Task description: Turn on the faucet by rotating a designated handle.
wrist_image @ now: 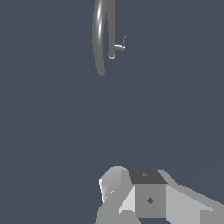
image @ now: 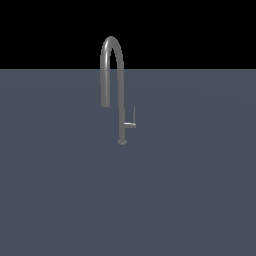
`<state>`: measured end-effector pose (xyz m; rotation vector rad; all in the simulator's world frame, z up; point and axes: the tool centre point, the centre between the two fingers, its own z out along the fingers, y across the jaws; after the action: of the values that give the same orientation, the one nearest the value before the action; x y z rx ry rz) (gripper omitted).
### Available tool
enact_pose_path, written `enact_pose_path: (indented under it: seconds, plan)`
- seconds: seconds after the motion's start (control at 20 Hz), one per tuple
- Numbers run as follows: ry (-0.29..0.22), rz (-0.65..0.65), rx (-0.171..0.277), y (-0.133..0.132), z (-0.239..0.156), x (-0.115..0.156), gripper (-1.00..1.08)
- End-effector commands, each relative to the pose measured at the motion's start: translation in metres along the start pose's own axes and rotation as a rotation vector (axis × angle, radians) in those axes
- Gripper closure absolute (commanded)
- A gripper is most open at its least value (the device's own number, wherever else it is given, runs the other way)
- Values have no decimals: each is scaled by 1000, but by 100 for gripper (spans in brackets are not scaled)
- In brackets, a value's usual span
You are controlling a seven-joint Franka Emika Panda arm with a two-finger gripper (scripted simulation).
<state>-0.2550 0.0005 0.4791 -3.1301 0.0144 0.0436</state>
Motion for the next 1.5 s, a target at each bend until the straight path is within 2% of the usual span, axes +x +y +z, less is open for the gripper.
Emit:
enact_pose_path:
  seconds: [0.0, 0.35, 0.7, 0.95, 1.45]
  plan:
    - [0, 0, 0, 0, 0, 0, 108]
    - [-15, 19, 19, -1, 1, 7, 108]
    - [-62, 77, 76, -3, 6, 28, 108]
    - [-116, 145, 142, -5, 12, 53, 108]
    - [-252, 316, 310, -3, 33, 113, 108]
